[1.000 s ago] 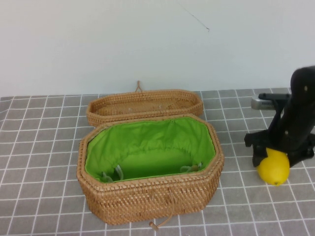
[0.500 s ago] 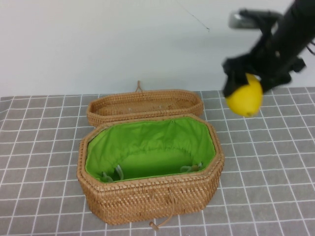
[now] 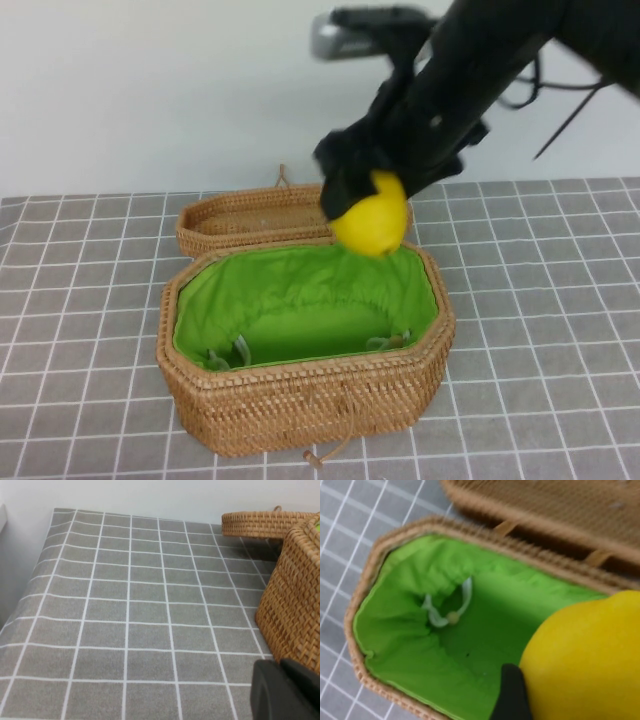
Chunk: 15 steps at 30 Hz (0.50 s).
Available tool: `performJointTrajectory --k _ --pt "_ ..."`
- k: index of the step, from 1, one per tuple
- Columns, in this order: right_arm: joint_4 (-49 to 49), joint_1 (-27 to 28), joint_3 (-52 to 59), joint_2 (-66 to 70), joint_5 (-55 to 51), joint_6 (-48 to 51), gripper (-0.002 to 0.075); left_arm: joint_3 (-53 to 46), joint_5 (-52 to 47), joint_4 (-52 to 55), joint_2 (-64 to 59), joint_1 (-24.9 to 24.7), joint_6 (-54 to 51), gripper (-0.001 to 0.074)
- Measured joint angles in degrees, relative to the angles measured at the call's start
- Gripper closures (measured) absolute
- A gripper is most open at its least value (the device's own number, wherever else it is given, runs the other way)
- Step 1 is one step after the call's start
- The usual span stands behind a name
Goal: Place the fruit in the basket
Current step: Place the lemon on the basket
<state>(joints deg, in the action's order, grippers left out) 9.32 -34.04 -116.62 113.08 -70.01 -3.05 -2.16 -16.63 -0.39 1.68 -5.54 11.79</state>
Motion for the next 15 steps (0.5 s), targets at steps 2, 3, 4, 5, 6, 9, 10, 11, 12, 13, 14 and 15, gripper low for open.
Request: performJointTrajectory --k 2,3,4,5,6,9,10,11,12,13,14,15 --pt "-0.12 -1.16 0.00 1.55 0.00 0.00 0.0197 0.00 0.00 0.00 0.00 0.00 0.00 0.0734" --pt "-0.23 -1.54 0.00 2.50 0.00 0.00 0.0197 0.00 0.00 0.00 0.00 0.00 0.00 0.0734" --pt "-0.33 -1.85 0.00 3.50 0.00 0.00 0.0197 0.00 0.00 0.00 0.00 0.00 0.00 0.0734" --pt "-0.38 -2.29 0.00 4.50 0.00 0.00 0.0197 0.00 0.00 0.00 0.00 0.00 0.00 0.0734" --pt "-0.38 -2.27 0.00 5.30 0.00 0.00 0.0197 0.00 -0.10 0.00 0.00 0.00 0.00 0.0734" --pt "0.23 -2.32 0.00 8.14 0.00 0.00 0.0197 0.00 -0.10 0.00 0.00 0.00 0.00 0.0734" --pt "0.23 -2.32 0.00 9.11 0.00 0.00 0.0197 0.00 -0.10 0.00 0.00 0.00 0.00 0.0734" --pt "0.23 -2.32 0.00 10.01 0.00 0.00 0.0197 0.00 -0.10 0.00 0.00 0.00 0.00 0.0734" --pt "0.23 -2.32 0.00 10.82 0.10 0.00 0.0197 0.00 -0.10 0.00 0.00 0.00 0.00 0.0734" --pt "0.23 -2.32 0.00 11.50 0.10 0.00 0.0197 0.00 -0.10 0.00 0.00 0.00 0.00 0.0734" --pt "0.23 -2.32 0.00 12.00 0.10 0.00 0.0197 0.00 -0.10 0.00 0.00 0.00 0.00 0.0734" --pt "0.45 -2.32 0.00 12.42 0.10 0.00 0.0197 0.00 -0.10 0.00 0.00 0.00 0.00 0.0734"
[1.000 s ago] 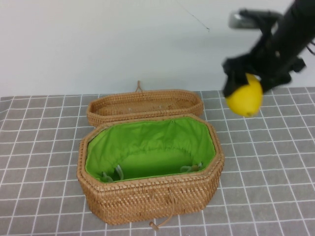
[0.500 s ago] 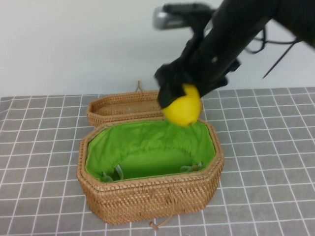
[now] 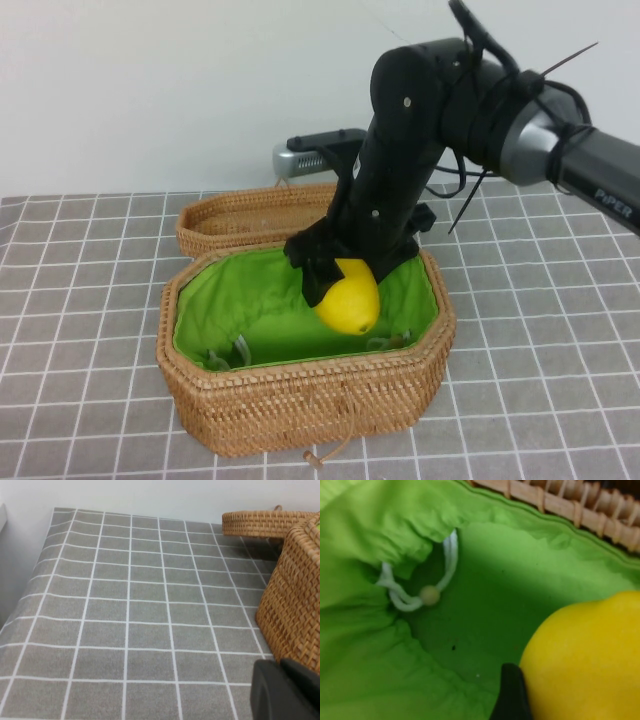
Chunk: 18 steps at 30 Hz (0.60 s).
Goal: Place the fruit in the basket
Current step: Place the lemon on the basket
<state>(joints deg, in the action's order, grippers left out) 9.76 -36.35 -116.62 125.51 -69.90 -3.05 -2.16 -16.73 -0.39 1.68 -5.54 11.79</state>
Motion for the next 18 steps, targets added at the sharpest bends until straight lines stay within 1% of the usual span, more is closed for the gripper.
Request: performJointTrajectory --k 4,11,18 --pt "0.75 0.00 0.00 0.37 0.10 0.14 0.0181 0.00 0.00 0.00 0.00 0.00 0.00 0.0734" --pt "1.64 0.00 0.00 0.37 0.10 0.25 0.0118 0.00 0.00 0.00 0.00 0.00 0.00 0.0734" --pt "2.03 0.00 0.00 0.37 0.10 0.36 0.0104 0.00 0.00 0.00 0.00 0.00 0.00 0.0734"
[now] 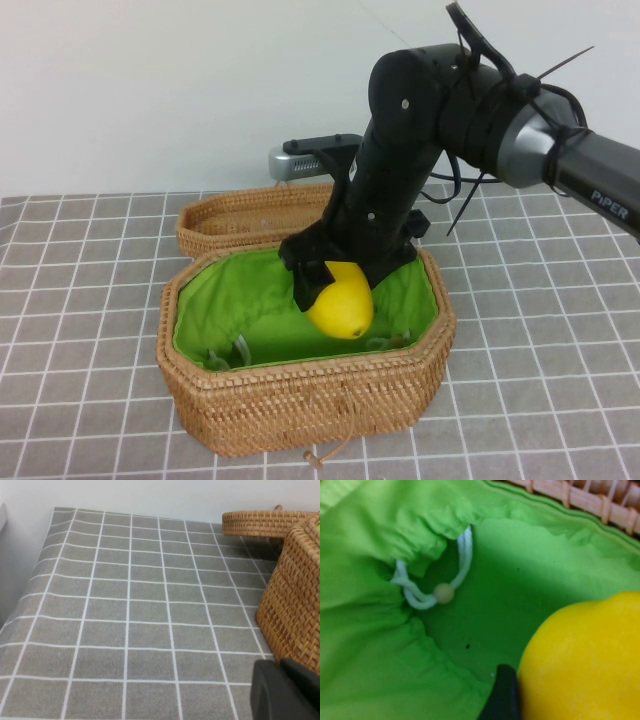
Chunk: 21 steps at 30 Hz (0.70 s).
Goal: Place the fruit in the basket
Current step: Place the lemon on the basket
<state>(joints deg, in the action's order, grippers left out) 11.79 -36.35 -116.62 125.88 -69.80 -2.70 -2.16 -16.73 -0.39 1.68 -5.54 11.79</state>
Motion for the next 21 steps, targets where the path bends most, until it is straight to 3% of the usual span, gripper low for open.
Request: performJointTrajectory --k 6,14,17,21 --pt "1.40 0.00 0.00 0.00 0.00 0.00 0.0045 0.00 0.00 0.00 0.00 0.00 0.00 0.0734" --pt "1.49 0.00 0.00 0.00 0.00 0.00 0.0051 0.00 0.00 0.00 0.00 0.00 0.00 0.0734" --pt "1.38 0.00 0.00 -0.16 0.00 0.00 0.0160 0.00 0.00 0.00 0.00 0.00 0.00 0.0734" --pt "-0.11 0.00 0.00 -2.33 0.00 2.35 0.0480 0.00 0.00 0.00 0.00 0.00 0.00 0.0734"
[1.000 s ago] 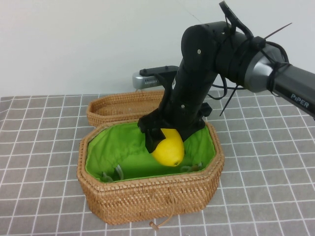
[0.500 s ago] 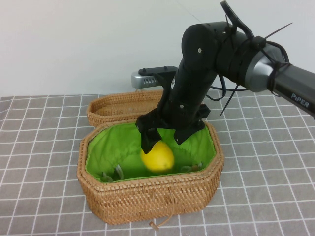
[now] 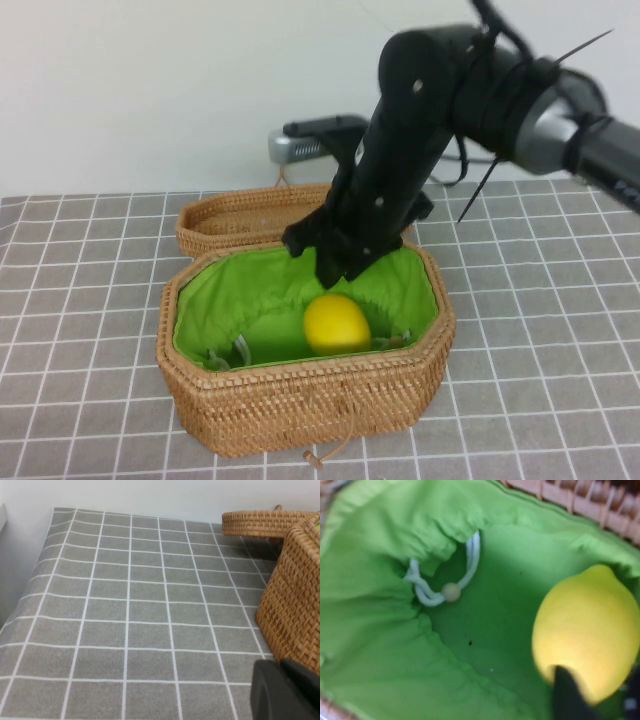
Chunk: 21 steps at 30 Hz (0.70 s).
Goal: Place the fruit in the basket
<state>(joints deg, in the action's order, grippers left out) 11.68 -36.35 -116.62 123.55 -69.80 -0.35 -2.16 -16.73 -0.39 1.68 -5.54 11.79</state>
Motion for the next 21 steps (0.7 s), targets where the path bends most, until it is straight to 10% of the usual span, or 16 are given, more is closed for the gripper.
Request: performJointTrajectory --k 6,21 --pt "-3.91 0.00 0.00 -5.21 0.00 2.16 0.0703 0.00 0.00 0.00 0.00 0.00 0.00 0.0734" --pt "-14.05 0.00 15.19 -32.29 -0.20 0.35 0.0725 0.00 0.00 0.00 0.00 0.00 0.00 0.0734"
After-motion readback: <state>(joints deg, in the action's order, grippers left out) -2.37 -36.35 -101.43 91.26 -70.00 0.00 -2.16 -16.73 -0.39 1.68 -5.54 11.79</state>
